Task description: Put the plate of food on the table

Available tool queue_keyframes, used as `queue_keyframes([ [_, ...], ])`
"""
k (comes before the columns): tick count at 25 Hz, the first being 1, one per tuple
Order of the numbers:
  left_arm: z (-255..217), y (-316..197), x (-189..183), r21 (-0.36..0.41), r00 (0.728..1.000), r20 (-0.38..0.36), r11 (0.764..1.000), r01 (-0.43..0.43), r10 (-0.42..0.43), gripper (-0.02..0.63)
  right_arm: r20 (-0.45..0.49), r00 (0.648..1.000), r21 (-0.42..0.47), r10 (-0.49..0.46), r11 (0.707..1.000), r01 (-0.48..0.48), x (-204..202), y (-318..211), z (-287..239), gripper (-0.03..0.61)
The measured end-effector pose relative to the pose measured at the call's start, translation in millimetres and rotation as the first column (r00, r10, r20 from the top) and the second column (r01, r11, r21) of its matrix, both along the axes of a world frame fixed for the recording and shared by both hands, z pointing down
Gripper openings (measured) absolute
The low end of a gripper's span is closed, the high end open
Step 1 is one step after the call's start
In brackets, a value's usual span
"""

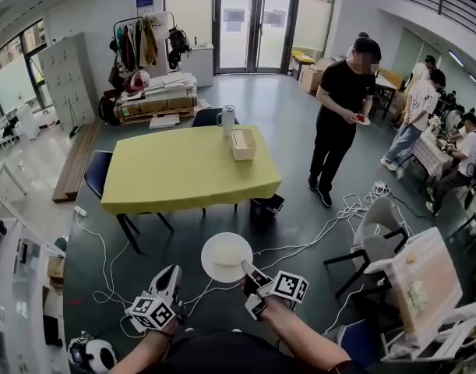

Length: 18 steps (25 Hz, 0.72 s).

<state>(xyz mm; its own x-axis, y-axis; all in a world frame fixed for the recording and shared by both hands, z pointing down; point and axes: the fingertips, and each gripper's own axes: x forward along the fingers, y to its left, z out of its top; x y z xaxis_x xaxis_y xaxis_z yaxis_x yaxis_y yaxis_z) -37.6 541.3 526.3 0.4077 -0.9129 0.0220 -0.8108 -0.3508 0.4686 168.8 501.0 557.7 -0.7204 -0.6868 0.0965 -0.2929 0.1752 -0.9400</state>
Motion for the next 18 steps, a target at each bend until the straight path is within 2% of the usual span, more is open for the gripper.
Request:
queue_keyframes([
  [10,0.5,13.3,-0.6,0.011,0.998,0.02,0.999,0.052,-0.052,0.02,0.008,1.0,-0.022,-0.005,1.0,0.006,11.8,3.4,12.0,0.023],
  [18,-2.2,9.6,10.5,0.021,0.998,0.025,0.998,0.051,-0.052,0.02,0.008,1.0,-0.039,-0.015,0.999,0.015,16.2,0.7,20.8,0.025],
])
